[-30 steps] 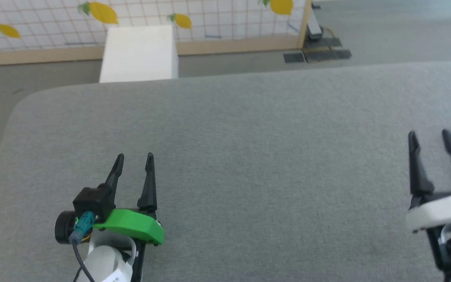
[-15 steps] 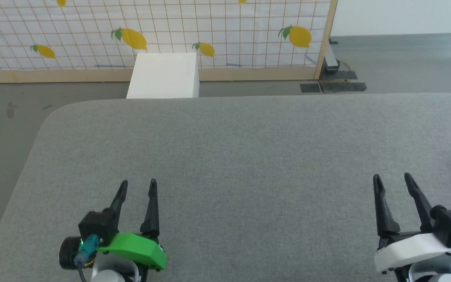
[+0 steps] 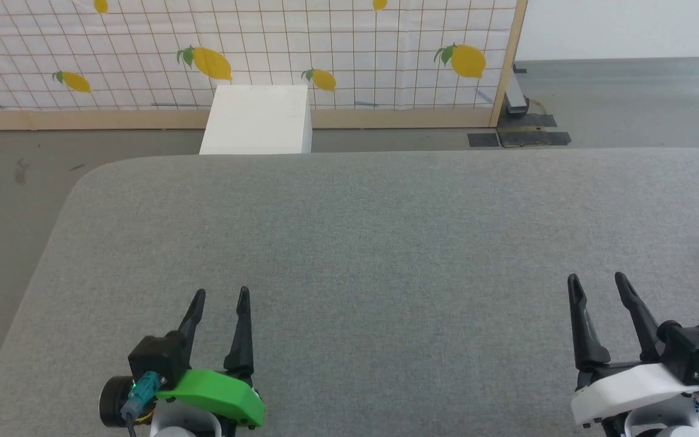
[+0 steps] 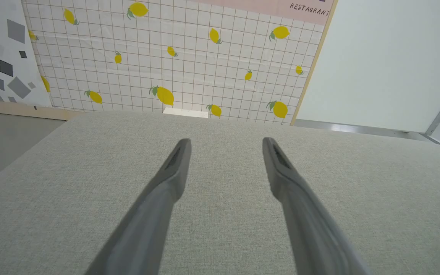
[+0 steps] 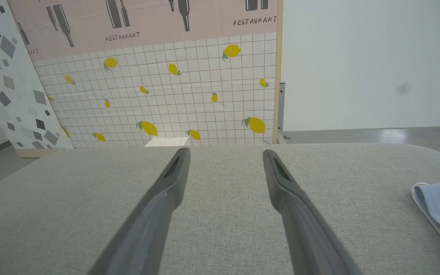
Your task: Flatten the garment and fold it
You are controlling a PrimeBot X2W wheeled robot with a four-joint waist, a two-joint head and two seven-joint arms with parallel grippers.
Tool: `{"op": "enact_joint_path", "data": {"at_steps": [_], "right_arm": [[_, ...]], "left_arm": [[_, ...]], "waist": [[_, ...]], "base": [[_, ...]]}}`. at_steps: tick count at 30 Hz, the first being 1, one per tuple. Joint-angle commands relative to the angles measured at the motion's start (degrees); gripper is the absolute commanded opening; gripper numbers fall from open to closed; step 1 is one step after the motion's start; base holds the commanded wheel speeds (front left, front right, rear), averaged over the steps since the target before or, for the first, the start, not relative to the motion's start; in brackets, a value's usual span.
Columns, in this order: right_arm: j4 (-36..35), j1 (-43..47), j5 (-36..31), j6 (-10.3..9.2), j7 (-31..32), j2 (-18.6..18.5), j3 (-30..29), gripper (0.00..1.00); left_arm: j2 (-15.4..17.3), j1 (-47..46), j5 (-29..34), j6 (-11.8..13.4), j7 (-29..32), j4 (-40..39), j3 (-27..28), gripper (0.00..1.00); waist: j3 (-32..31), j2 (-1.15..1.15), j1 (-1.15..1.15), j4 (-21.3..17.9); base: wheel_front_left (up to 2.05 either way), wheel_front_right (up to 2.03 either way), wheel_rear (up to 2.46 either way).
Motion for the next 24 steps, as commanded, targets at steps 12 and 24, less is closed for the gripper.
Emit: {"op": "enact_joint_path", "data": {"at_steps": [12, 24], "right_arm": [[1.18, -0.01, 1.07, 0.01, -0.23, 0.02, 0.47, 0.00], [1.16, -0.02, 1.05, 0.01, -0.20, 0.00, 0.36, 0.00]], "left_arm": [[-0.02, -0.02, -0.30, 0.51, 0.09, 0.05, -0.32, 0.00], [-0.01, -0.02, -0.27, 0.51, 0.15, 0.03, -0.37, 0.00]], "waist": [[0.82, 0.00, 0.01, -0.49], [0.84, 0.00, 0.01, -0.49]], "base": [[0.00, 0.00, 0.00], [0.00, 0.00, 0.00]]}}
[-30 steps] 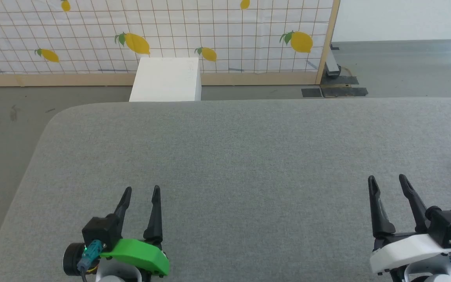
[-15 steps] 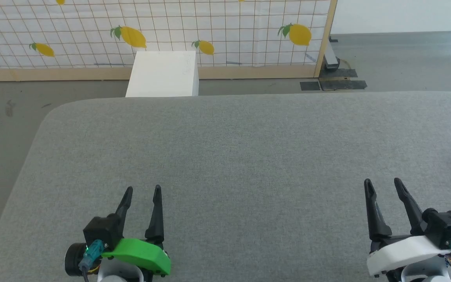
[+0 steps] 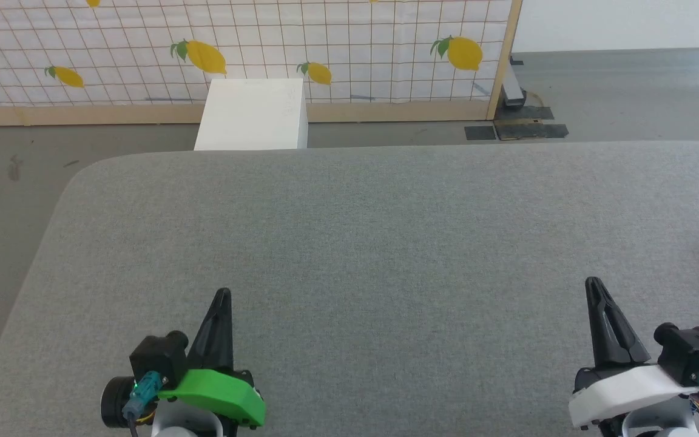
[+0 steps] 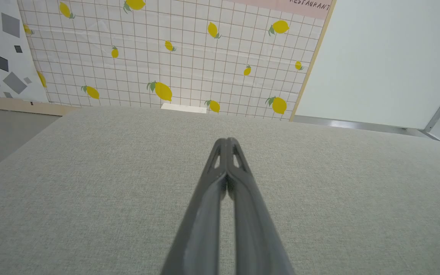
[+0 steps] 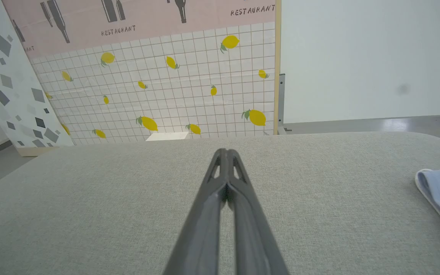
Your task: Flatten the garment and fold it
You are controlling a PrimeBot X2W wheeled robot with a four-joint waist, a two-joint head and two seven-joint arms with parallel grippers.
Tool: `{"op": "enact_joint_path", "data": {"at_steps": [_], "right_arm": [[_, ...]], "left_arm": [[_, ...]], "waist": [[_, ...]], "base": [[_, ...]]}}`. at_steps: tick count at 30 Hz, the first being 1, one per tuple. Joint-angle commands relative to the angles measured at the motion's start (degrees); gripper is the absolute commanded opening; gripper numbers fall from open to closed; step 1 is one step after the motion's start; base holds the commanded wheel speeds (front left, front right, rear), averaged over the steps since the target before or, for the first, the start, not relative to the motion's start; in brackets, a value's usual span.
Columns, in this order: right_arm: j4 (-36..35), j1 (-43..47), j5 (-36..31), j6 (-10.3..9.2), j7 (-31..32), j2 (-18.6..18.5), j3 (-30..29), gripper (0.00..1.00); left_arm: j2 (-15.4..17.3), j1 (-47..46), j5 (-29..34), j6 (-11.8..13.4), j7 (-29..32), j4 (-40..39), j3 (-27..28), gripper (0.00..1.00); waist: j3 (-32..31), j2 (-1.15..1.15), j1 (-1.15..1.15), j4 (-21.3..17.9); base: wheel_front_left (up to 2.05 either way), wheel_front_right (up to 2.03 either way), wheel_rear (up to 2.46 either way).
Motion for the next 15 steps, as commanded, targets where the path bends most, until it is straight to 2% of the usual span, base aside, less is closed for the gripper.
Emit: {"op": "enact_joint_path", "data": {"at_steps": [1, 15], "right_arm": [[0.00, 0.00, -0.01, 0.00, 0.01, 0.00, 0.00, 0.00], [-0.33, -0.29, -1.00, -0.01, 0.93, 0.02, 0.34, 0.00]], "left_arm": [[0.00, 0.00, 0.02, 0.00, 0.02, -0.02, 0.02, 0.00], [-0.03, 0.23, 1.46, 0.26, 1.57, -1.26, 0.67, 0.00]], "waist": [[0.00, 0.00, 0.00, 0.00], [0.07, 0.00, 0.00, 0.04]], "base": [[0.00, 0.00, 0.00], [0.00, 0.00, 0.00]]}}
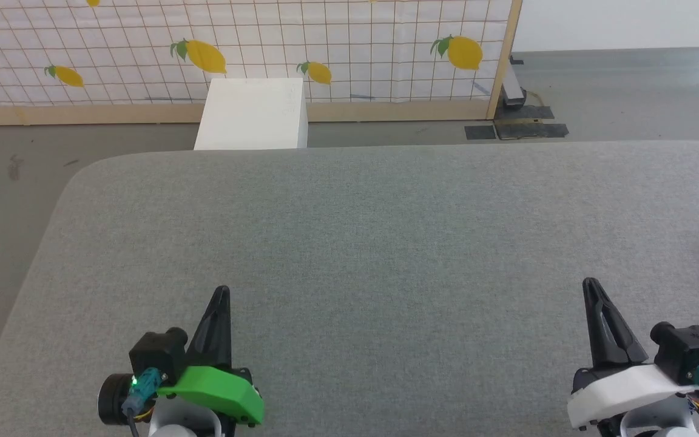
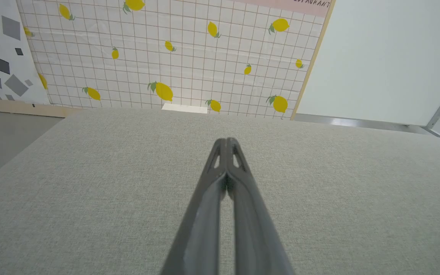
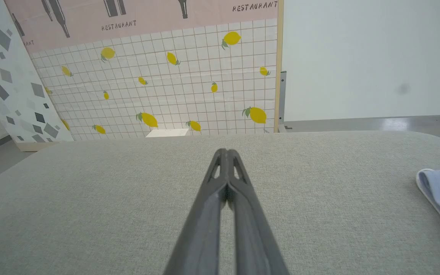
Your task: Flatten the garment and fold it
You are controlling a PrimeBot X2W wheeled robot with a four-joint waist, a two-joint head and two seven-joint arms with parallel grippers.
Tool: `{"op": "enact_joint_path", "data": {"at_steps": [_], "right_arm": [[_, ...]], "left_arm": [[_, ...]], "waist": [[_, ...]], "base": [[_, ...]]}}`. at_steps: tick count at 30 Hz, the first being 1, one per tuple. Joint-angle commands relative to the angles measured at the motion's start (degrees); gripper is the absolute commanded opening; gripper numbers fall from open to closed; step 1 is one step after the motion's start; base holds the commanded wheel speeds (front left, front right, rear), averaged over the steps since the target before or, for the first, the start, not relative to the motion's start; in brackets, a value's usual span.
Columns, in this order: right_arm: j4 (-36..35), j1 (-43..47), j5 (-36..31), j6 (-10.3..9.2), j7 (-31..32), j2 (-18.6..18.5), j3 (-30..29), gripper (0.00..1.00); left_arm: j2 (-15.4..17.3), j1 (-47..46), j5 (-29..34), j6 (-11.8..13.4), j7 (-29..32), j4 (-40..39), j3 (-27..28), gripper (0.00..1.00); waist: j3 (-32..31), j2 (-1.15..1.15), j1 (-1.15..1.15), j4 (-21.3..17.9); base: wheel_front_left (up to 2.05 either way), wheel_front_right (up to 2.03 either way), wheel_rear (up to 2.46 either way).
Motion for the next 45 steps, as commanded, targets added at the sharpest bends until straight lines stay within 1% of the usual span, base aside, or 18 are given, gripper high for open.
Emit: {"op": "enact_joint_path", "data": {"at_steps": [1, 45], "right_arm": [[-0.25, -0.30, -0.44, -0.01, 0.25, 0.02, 0.20, 0.00], [-1.34, -1.28, -3.76, -0.05, 3.35, 0.08, 1.34, 0.00]], "left_arm": [[-0.03, 0.24, 0.69, 0.27, 0.38, -0.41, 0.35, 0.00], [-0.12, 0.99, 5.56, 1.13, 5.60, -4.59, 2.58, 0.00]], "waist": [[0.01, 0.00, 0.00, 0.01], [0.23, 0.00, 0.00, 0.14]], "base": [[0.00, 0.00, 0.00], [0.00, 0.00, 0.00]]}}
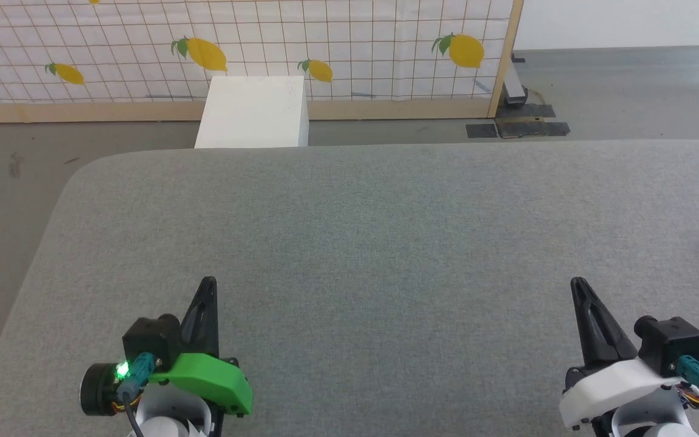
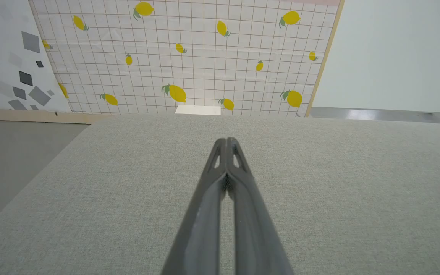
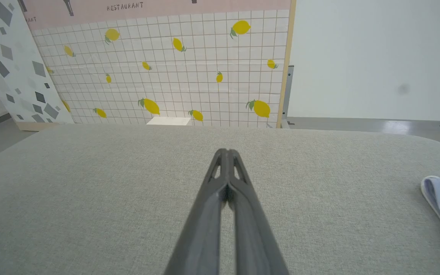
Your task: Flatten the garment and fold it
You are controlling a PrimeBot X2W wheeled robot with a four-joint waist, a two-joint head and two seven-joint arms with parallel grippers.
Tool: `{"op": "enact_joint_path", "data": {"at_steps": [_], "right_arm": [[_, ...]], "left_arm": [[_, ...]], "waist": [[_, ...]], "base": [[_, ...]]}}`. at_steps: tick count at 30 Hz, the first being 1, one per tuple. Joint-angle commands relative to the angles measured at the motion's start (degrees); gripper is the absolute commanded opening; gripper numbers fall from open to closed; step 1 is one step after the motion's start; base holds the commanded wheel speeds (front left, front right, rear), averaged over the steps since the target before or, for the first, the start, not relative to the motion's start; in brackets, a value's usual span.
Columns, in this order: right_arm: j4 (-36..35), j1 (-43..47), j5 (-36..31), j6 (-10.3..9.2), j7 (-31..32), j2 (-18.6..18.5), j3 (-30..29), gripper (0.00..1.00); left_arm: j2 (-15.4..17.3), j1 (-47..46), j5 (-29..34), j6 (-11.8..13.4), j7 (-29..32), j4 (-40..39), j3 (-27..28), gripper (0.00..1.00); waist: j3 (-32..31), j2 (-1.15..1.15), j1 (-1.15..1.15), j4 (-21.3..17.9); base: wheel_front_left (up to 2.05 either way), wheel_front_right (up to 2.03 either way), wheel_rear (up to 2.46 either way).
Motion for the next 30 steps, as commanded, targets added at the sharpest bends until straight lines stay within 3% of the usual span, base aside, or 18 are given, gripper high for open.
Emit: {"op": "enact_joint_path", "data": {"at_steps": [1, 30], "right_arm": [[-0.36, -0.93, -0.69, -0.05, 0.20, 0.07, 0.19, 0.00], [-1.05, -1.56, -2.80, -0.07, 2.17, 0.10, 0.92, 0.00]], "left_arm": [[-0.13, 0.99, 1.02, 0.24, 0.26, -0.51, 0.25, 0.00], [-0.19, 1.46, 4.12, 0.79, 3.59, -3.17, 1.67, 0.00]], "waist": [[0.01, 0.00, 0.00, 0.01], [0.15, 0.00, 0.00, 0.09]], "base": [[0.00, 0.00, 0.00], [0.00, 0.00, 0.00]]}}
